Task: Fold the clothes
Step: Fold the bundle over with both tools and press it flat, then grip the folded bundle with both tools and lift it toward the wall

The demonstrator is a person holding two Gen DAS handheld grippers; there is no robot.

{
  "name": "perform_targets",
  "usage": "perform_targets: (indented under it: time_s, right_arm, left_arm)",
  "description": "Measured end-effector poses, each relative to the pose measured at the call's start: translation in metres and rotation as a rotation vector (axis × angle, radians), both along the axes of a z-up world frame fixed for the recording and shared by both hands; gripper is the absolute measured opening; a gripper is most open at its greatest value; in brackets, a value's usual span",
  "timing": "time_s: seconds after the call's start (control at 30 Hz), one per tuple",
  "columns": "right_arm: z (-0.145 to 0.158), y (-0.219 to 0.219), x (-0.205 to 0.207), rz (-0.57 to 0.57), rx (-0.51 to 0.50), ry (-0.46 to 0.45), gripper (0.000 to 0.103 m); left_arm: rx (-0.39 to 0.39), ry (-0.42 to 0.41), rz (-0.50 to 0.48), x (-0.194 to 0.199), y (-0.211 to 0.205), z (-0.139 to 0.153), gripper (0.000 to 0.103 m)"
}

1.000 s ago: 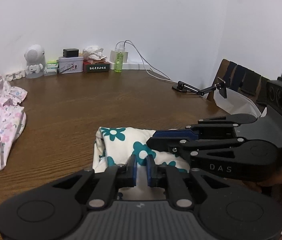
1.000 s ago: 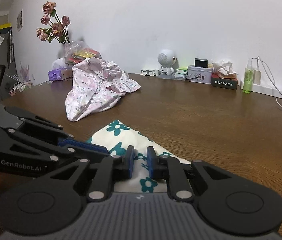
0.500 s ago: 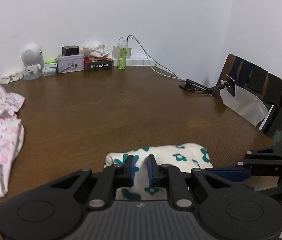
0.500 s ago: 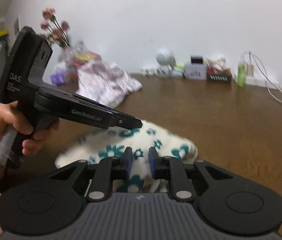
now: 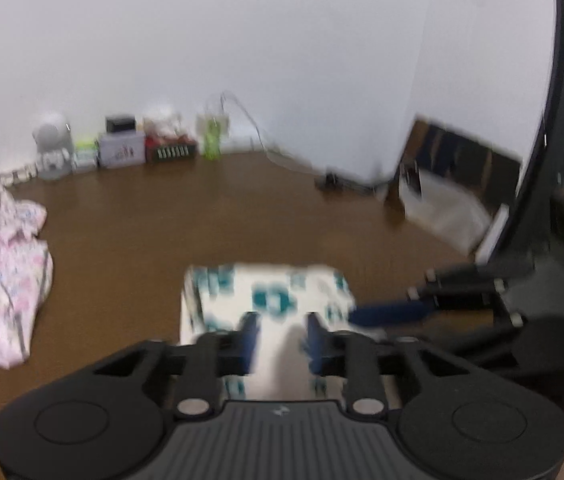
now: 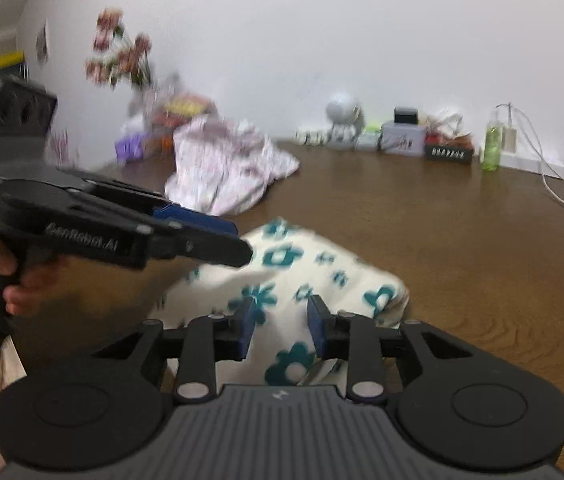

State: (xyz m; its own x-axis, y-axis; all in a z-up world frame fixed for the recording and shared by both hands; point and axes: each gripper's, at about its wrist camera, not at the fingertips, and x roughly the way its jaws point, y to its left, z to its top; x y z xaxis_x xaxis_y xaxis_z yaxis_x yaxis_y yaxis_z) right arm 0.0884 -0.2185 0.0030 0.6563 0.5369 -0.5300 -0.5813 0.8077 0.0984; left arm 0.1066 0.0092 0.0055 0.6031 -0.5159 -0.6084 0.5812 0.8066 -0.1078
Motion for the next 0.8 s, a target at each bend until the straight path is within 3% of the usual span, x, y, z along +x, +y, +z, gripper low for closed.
perform_targets:
  time_s: [0.1,0.33,0.37,0.4,0.47,0.5,0.57,0.63,0.8]
  right_arm:
    - [-0.009,0.007,0.005,-0.007,-0.038,0.028,0.03]
    - [-0.011,0.008,0.008,-0.003,-0.028,0.02,0.034]
    - [-0.007,0.003,0.008,0.003,0.002,0.022,0.048]
    - [-0.001,-0.004,0.007,0.007,0.045,0.027,0.07]
    - [0.011,-0.021,0.004,-0.004,0.131,0.014,0.094]
    - [0.017,-0.028,0.002,-0.011,0.163,-0.002,0.103]
    - [0.026,-0.043,0.002,-0.017,0.197,-0.018,0.103]
    - [0.03,-0.054,0.008,-0.008,0.203,-0.004,0.103]
    - [0.034,-0.063,0.039,0.089,0.151,0.058,0.103]
  left_arm:
    - [0.045,0.026,0.014,0.001,-0.005,-0.023,0.013]
    - [-0.038,0.051,0.043,0.004,0.007,-0.018,0.018]
    - [-0.077,0.053,0.05,0.002,0.013,-0.013,0.036]
    - [-0.117,0.051,0.065,0.0,0.019,-0.006,0.066]
    - [-0.198,0.027,0.121,-0.007,0.034,0.004,0.098]
    - [-0.237,0.024,0.151,-0.011,0.042,0.008,0.1]
    - [-0.29,0.083,0.195,-0.014,0.054,0.009,0.1]
    - [-0.335,0.195,0.223,-0.015,0.064,0.004,0.101]
    - [-0.414,0.379,0.212,-0.018,0.073,-0.012,0.101]
